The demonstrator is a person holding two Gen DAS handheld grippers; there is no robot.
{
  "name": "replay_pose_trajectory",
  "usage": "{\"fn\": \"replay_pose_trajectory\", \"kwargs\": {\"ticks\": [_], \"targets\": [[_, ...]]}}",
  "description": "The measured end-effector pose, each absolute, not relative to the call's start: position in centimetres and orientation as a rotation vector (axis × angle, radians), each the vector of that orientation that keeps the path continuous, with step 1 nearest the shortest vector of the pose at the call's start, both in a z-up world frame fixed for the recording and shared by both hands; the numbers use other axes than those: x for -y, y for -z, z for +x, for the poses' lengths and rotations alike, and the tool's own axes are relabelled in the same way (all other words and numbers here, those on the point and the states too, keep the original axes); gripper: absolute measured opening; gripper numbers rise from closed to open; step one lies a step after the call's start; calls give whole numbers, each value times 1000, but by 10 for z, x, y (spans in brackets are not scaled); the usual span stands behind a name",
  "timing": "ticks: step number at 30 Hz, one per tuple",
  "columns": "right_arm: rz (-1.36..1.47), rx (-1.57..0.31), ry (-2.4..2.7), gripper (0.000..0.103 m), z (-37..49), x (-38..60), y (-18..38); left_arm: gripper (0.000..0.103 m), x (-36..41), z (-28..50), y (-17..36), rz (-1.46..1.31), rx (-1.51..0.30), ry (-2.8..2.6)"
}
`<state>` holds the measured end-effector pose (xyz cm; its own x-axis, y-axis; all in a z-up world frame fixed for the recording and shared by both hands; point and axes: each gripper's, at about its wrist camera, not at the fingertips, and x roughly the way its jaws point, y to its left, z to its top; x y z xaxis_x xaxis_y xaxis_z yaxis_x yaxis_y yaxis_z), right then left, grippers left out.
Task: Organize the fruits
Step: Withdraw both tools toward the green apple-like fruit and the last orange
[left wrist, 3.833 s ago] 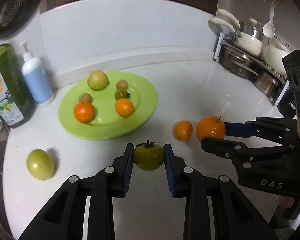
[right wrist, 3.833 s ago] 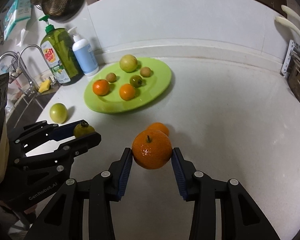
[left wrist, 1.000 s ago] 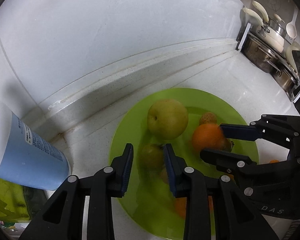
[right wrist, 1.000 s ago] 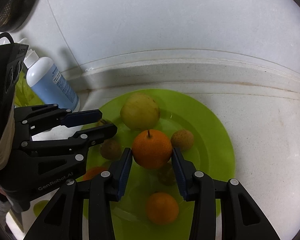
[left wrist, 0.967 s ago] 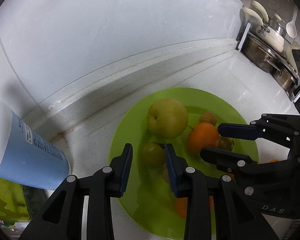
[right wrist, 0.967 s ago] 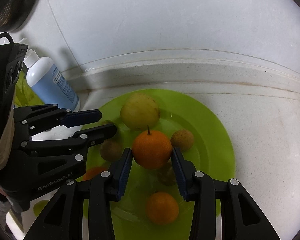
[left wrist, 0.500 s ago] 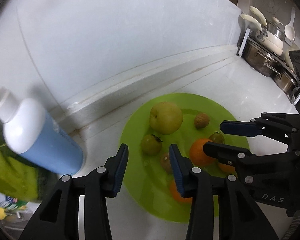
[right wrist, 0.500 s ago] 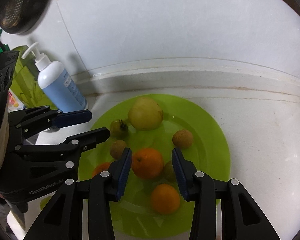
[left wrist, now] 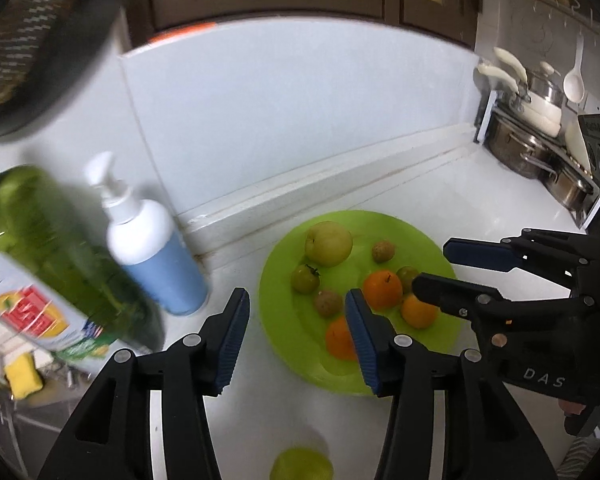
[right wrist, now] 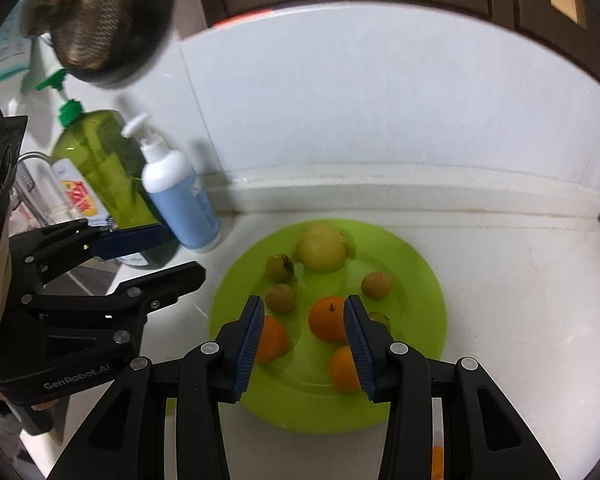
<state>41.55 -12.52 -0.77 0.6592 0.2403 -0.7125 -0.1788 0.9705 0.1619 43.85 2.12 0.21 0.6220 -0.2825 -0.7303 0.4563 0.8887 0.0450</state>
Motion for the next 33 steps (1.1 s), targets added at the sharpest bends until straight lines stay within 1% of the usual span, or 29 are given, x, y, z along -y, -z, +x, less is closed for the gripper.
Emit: {"fn": "replay_pose_trajectory", "kwargs": {"ticks": [3,6,8,13,19,21,24,28,33], "targets": [[77,-788,-246,43,399,126,-2,55,-25,420,-11,232,-768,389],[72,-765,-246,48,386,127,-9,58,-28,402,-18,214,-747,360],[70,-746,-241,49,375,129,-13,61,-31,390,-20,191,-732,339],[64,-718,-210,61,351,136,-16,67,-37,353,-22,172,-683,261],[65,-692,-158,69,321,146,-13,71,-38,314,-9,194,-655,184],[49,-675,-130,70,312,147,-12,74,-37,305,-2,209,-661,161],[2,-651,-83,72,297,147,-8,74,-40,295,9,207,-675,130],[-49,-634,-45,73,281,146,-2,74,-43,285,24,176,-677,111],[-46,-639,4,73,274,151,13,74,-44,280,42,174,-669,61]]}}
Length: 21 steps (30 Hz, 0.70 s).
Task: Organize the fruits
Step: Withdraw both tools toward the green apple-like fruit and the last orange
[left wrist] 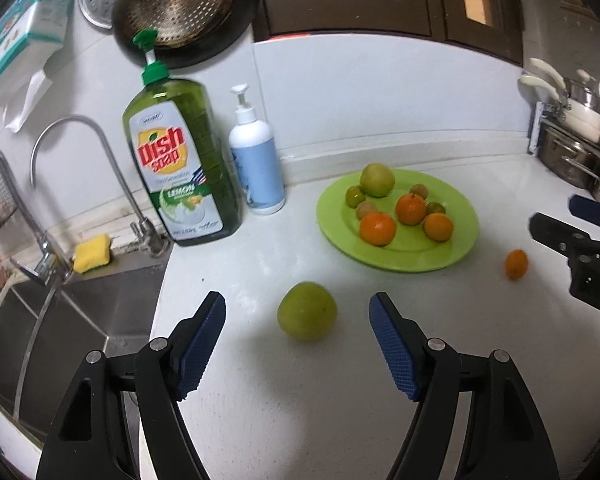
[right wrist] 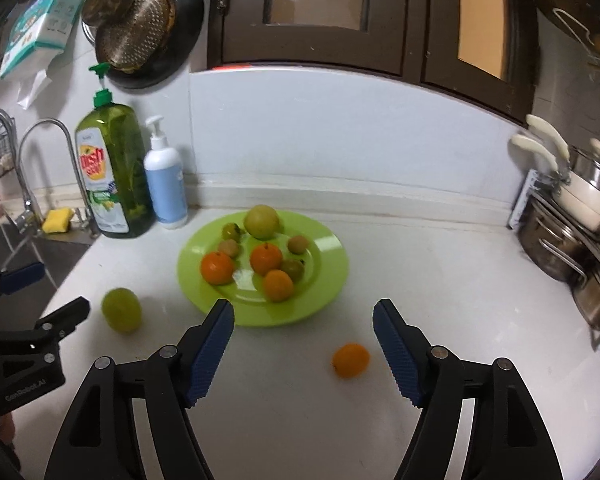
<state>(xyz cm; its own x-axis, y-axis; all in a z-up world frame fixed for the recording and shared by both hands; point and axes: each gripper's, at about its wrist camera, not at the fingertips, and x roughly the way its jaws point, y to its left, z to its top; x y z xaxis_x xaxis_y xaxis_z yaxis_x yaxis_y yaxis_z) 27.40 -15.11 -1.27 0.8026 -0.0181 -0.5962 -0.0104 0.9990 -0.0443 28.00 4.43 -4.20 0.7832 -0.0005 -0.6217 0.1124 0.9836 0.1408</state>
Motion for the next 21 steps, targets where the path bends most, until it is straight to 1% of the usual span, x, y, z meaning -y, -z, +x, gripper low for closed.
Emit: {"fn": "replay_pose_trajectory", "kwargs": {"ticks": [8,21], "targets": [[50,-737,68,73,283,168,46,74,-43,293,70,154,-736,25],[174,-836,144,72,310,186,80,73,-41,322,92,154,-779,5]]}}
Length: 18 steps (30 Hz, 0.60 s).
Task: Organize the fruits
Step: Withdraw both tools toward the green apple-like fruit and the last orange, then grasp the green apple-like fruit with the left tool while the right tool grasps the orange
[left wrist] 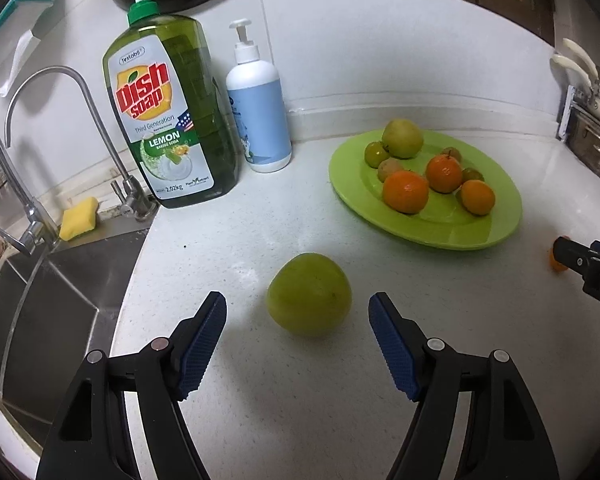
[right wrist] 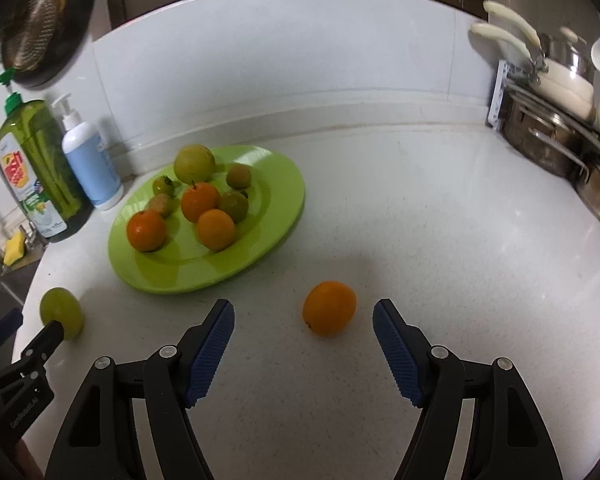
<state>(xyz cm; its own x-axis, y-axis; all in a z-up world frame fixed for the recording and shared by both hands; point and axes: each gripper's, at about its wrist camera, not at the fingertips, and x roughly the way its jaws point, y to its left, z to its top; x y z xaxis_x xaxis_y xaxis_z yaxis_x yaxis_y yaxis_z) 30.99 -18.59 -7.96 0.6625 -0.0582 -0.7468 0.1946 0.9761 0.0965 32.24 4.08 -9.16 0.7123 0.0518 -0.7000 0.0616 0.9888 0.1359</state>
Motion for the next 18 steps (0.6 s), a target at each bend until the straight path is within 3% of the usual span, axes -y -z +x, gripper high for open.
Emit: {"fn": "replay_pose_trajectory", "kwargs": {"ticks": [9,12,18], "targets": [[202,-874,196,67,321,196,91,68,-38,335,102,159,-811,17],[204,-894,201,58,325,198,95,64,-36,337,104,169,-812,16],[217,-924,182,51,329,200,102,55,-35,343,106,168,-822,15]]}}
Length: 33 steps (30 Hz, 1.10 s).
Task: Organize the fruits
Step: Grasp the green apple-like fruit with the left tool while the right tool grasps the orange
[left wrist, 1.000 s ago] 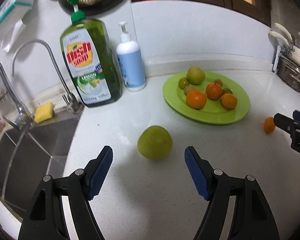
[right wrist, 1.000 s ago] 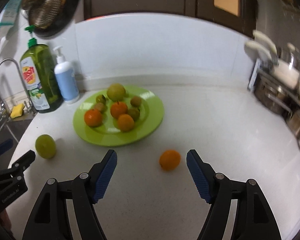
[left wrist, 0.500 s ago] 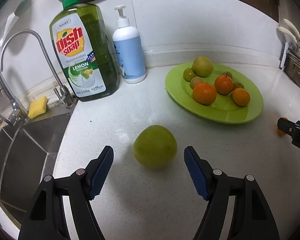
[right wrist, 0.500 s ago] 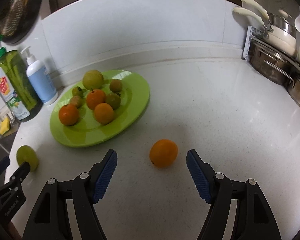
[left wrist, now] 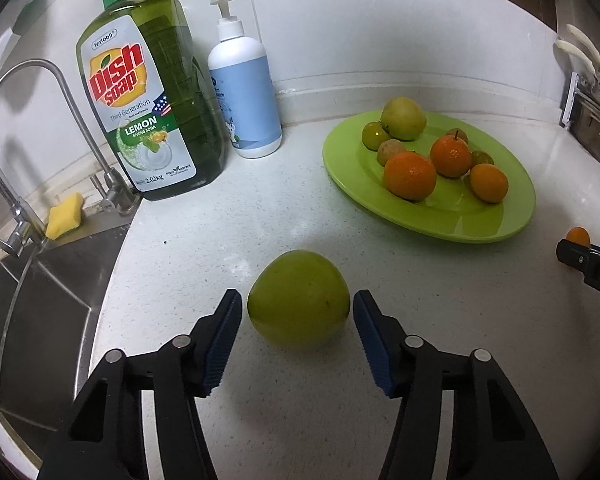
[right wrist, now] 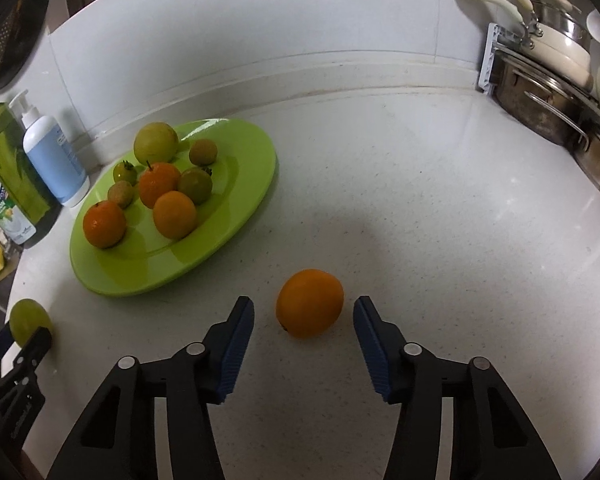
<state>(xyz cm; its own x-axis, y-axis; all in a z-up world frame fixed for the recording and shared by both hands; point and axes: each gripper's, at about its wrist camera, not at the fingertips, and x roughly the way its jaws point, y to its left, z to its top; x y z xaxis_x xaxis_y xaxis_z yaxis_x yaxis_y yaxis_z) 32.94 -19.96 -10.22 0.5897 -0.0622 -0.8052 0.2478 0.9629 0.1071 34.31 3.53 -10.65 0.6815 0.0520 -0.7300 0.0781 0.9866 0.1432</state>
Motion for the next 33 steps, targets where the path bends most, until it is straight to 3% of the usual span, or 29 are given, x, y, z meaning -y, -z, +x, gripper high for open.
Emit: {"fn": "replay_pose_trajectory", "kwargs": {"ticks": [8,13,33], "targets": [[208,-920,182,45,332,199,102,51,-35,346,107,162,-823,21],[202,-922,176,34,333,199,102,51,-35,346,107,169,-818,21],[153,-873,89,34,324,184,87,50,-35,336,94,156,-786,58]]}}
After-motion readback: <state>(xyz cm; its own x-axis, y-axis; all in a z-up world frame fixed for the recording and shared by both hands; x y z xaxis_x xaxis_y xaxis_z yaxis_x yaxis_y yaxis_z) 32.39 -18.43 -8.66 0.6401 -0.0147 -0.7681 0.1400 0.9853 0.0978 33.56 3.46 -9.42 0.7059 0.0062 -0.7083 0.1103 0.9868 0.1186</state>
